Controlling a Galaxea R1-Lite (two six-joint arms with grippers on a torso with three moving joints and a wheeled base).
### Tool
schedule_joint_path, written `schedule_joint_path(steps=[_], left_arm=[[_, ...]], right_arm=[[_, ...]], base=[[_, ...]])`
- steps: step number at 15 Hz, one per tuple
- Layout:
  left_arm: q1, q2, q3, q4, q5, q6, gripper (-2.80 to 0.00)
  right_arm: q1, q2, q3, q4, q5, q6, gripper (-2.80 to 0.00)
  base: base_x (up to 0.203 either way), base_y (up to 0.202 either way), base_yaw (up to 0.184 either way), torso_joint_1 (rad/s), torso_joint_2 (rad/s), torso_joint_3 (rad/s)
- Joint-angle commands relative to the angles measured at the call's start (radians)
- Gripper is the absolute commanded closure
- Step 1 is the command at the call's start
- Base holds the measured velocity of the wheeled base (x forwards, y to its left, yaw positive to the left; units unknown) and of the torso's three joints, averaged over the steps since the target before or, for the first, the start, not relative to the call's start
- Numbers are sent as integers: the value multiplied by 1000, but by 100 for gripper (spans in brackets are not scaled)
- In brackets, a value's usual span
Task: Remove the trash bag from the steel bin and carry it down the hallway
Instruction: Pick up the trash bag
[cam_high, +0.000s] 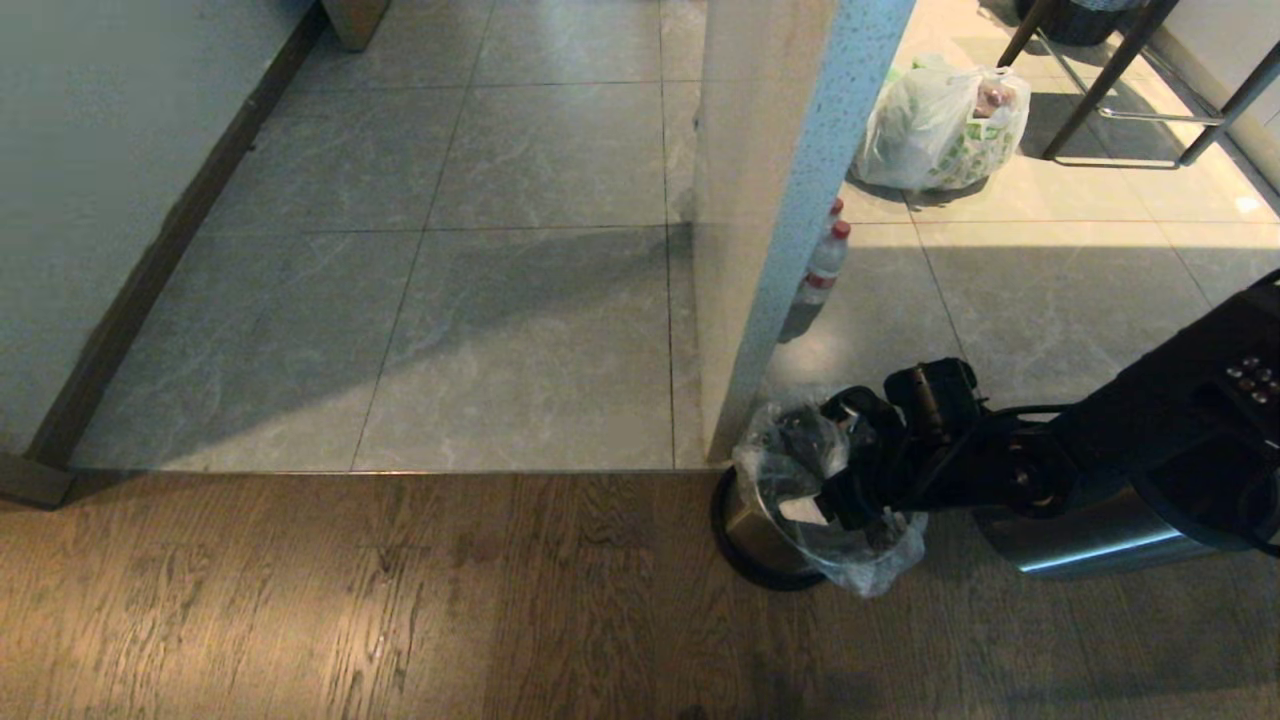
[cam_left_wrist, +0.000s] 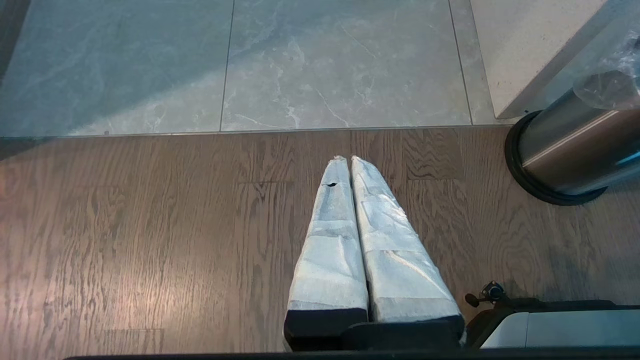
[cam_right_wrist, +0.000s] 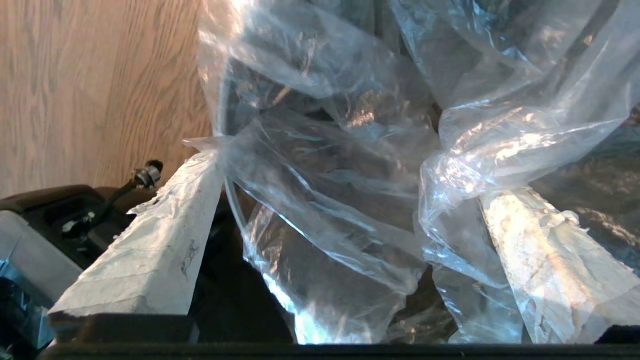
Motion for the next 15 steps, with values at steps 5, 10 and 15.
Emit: schedule_joint_path(steps=[5,10,15], left_arm=[[0,0,0,0,0,0,0],[0,0,0,0,0,0,0],[0,0,0,0,0,0,0]], right_arm=[[-3,25,-11,-22,1,-3,-280],[-3,58,-21,-29,-1,-3,-280],[-2,101,-44,-30,-1,-3,-280]], base=[[0,0,0,0,0,0],[0,0,0,0,0,0],[0,0,0,0,0,0]])
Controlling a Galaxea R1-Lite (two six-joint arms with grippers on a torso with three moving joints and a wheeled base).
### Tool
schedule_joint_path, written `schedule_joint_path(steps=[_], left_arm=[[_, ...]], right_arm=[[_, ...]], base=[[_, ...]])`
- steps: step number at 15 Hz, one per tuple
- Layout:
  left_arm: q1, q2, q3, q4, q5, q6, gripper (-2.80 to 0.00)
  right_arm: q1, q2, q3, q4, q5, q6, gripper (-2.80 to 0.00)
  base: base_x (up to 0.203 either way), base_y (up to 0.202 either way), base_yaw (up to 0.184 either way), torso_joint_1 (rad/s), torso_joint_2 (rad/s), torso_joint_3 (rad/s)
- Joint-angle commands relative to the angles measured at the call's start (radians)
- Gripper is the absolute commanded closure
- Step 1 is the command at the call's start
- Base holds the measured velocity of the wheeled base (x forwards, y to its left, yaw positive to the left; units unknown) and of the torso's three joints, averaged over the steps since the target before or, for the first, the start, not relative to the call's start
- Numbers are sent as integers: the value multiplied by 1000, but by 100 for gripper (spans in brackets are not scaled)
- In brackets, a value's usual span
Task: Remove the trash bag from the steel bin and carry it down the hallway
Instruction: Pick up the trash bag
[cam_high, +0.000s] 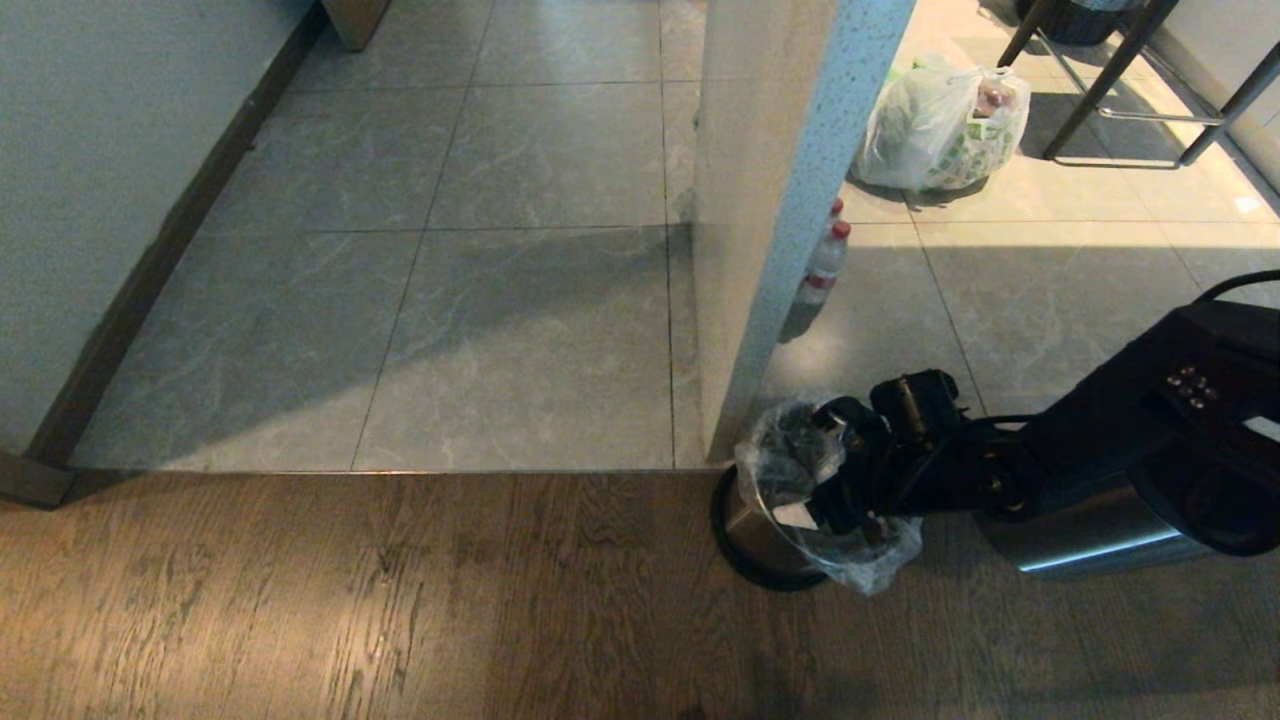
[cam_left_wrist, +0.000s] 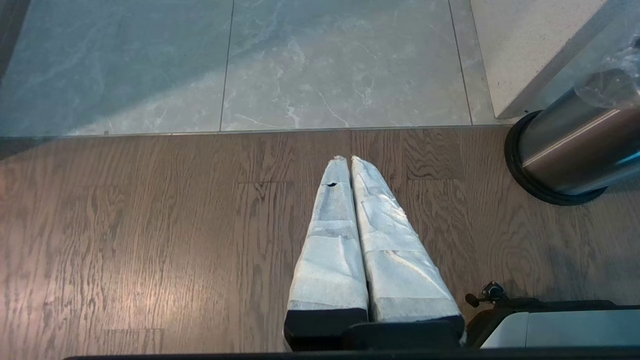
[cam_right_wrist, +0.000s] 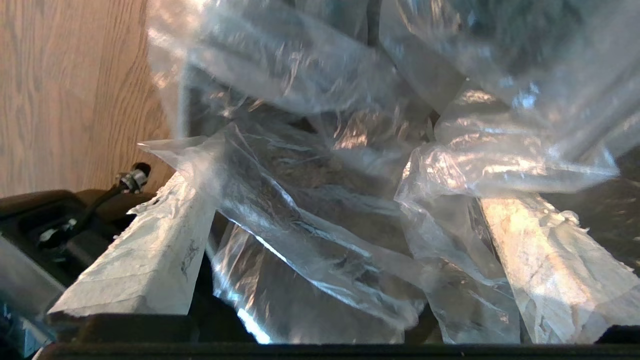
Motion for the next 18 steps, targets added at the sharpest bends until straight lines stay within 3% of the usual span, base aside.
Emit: schedule_joint_path(steps=[1,18], left_arm=[[0,-2,0,0,0,0,0],[0,-2,0,0,0,0,0]], right_arm=[[0,30,-11,-18,2,-3,-280],[1,110,-37,-113,-1,-3,-280]], base=[[0,0,0,0,0,0],[0,0,0,0,0,0]])
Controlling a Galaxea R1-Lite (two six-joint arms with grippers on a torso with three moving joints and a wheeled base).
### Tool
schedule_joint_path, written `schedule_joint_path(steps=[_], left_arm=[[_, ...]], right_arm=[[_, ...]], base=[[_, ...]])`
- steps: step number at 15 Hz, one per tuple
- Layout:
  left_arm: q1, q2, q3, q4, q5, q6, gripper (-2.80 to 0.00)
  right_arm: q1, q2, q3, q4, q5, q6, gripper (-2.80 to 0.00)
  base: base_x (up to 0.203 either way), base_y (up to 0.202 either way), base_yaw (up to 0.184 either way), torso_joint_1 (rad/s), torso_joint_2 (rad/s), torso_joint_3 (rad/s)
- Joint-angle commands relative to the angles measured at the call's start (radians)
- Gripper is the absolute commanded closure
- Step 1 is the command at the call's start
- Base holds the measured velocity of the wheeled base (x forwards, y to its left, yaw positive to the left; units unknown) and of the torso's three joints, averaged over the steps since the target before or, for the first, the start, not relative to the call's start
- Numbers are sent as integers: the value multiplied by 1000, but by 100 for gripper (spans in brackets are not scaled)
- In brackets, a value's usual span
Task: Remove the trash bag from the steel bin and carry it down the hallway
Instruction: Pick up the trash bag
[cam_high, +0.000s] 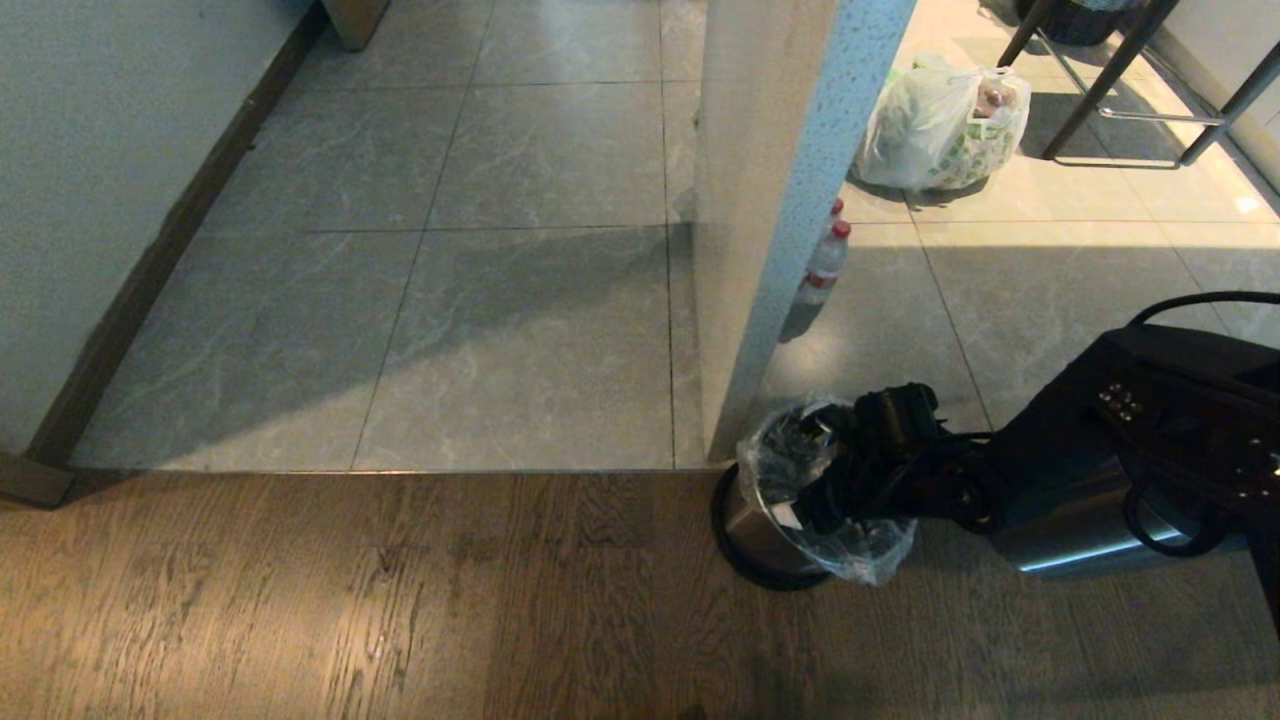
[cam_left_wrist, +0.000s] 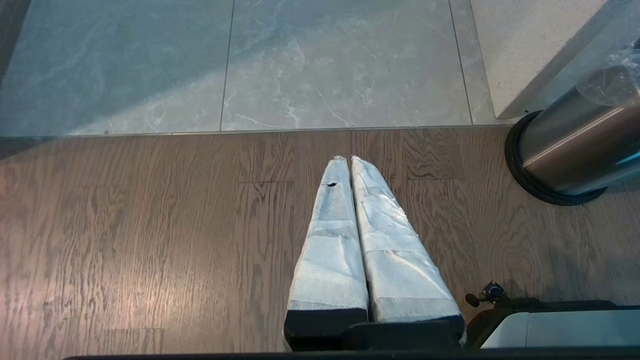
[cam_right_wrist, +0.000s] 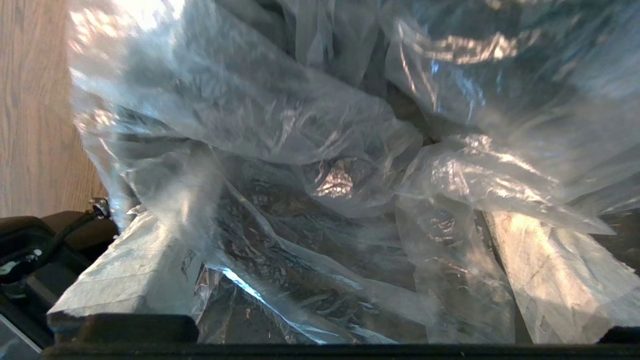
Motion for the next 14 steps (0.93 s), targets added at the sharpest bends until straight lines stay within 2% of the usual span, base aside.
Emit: schedule_joint_path(steps=[1,2,3,6,9,14], left_arm=[[0,0,0,0,0,0,0],[0,-1,0,0,0,0,0],[0,0,0,0,0,0,0],[0,-1,0,0,0,0,0],[0,-2,0,0,0,0,0],[0,0,0,0,0,0,0]], right_arm=[[2,8,5,-1,2,-2,-280],[0,8,6,2,2,-2,-280],[2,11,2,5,-3,-2,0],[2,3,7,0,-56,8,0],[2,-25,6,0,-59,38,0],[1,-178,57,9,-62,116,0]], base=[[0,0,0,0,0,0],[0,0,0,0,0,0],[0,0,0,0,0,0],[0,0,0,0,0,0],[0,0,0,0,0,0],[0,0,0,0,0,0]])
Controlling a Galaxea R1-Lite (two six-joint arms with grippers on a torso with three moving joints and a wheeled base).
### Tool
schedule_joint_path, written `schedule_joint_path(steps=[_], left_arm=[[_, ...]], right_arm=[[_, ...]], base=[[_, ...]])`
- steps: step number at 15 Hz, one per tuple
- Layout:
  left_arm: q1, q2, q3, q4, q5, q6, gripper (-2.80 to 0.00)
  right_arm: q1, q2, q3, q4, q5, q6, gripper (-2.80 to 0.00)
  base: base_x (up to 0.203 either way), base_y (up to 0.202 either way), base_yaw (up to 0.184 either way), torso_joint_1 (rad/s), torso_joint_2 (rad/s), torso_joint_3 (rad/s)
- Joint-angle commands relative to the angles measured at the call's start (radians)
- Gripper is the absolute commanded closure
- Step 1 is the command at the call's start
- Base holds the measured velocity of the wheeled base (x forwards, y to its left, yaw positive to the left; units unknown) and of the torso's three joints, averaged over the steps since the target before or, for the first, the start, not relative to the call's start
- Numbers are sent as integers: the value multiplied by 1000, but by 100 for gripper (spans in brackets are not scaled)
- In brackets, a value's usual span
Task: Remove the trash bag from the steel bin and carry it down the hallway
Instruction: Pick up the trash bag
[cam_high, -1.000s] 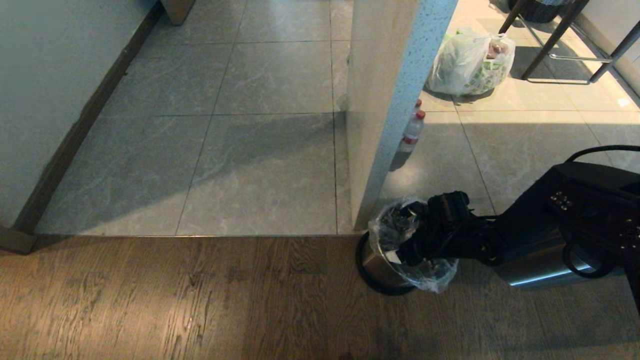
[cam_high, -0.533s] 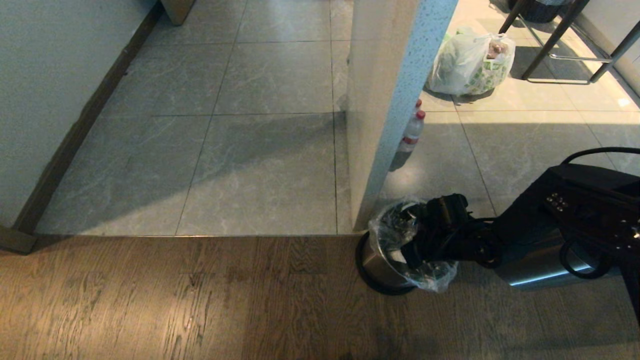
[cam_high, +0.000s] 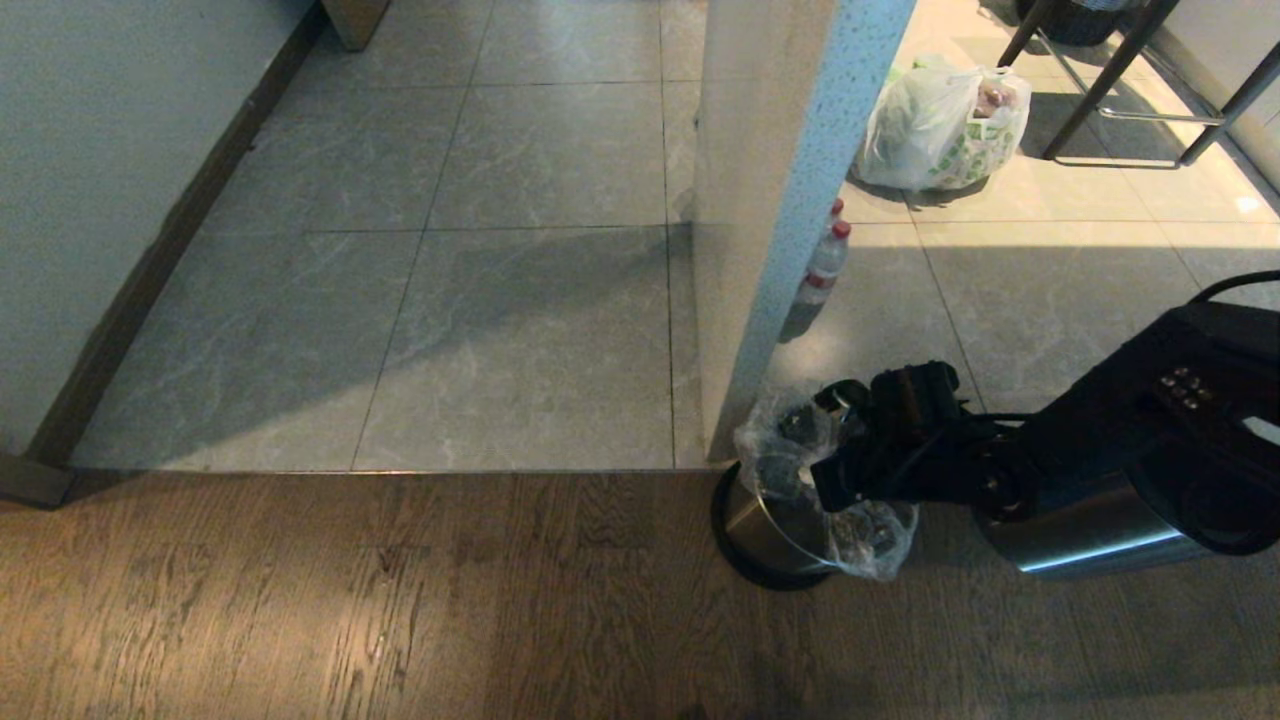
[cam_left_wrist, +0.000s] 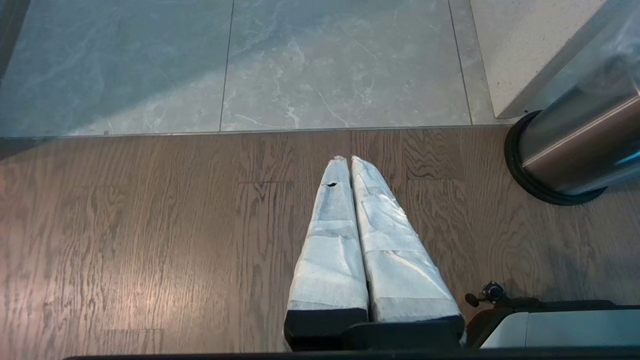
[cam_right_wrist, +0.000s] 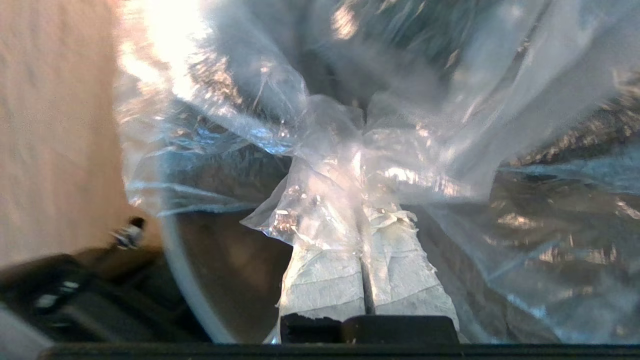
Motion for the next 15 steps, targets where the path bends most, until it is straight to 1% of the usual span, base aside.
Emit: schedule_joint_path(steps=[1,5,6,9,11,13,15], left_arm=[[0,0,0,0,1,0,0],[0,0,0,0,1,0,0],[0,0,0,0,1,0,0],[0,0,0,0,1,0,0],[0,0,0,0,1,0,0],[0,0,0,0,1,0,0],[0,0,0,0,1,0,0]], right_arm=[[-1,-108,43,-2,0,28,0],[-7,-322,125,4,-9,88,0],[-10,-382,138,13,-28,112,0],[-14,-550,173,75,-147,189,0],[-15,-671,179,157,-194,225,0],[-16,-802,177,277,-212,251,0],[-37,-952,178,415,-216,261,0]], base=[[0,0,0,0,0,0],[0,0,0,0,0,0],[0,0,0,0,0,0],[0,0,0,0,0,0],[0,0,0,0,0,0],[0,0,0,0,0,0],[0,0,0,0,0,0]])
